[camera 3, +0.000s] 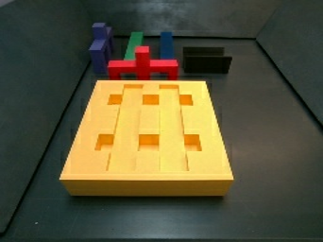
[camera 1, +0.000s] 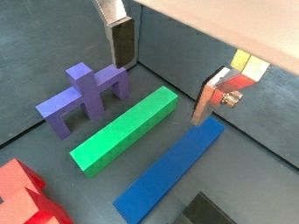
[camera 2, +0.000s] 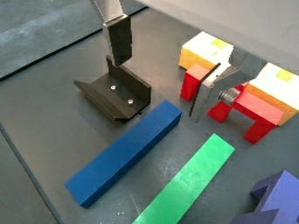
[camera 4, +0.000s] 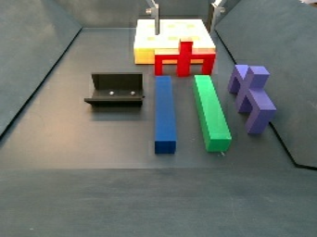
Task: Pick up the green object. Move up. Move to above the board. Insert the green object.
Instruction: Pick up the green object.
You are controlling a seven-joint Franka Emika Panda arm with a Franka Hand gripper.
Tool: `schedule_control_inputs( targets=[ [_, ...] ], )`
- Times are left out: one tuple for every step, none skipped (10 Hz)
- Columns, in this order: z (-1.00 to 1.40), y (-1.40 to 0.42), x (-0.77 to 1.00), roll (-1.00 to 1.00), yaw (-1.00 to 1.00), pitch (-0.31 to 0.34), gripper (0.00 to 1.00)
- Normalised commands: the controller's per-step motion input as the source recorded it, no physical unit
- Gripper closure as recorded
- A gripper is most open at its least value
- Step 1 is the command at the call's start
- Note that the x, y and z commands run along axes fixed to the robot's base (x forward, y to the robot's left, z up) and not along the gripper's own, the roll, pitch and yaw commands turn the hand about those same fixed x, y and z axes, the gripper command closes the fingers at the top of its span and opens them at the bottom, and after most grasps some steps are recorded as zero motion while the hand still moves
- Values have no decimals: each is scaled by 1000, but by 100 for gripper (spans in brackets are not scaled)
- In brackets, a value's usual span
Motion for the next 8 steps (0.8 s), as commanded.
schedule_control_inputs(
  targets=[
    [0,0,0,0,0,-7,0],
    [-120,0,0,0,-6,0,0],
    [-1000,457,-343,-49,-214,-23,0],
    [-1000,457,-471,-20,-237,-9,0],
    [-1000,197,-426,-41,-151,-27,0],
    [-874,0,-291,-109,-109,-123,0],
    [-600,0,0,-180,0,-214,0],
    [-583,-74,0,-174,0,-219,0]
  ],
)
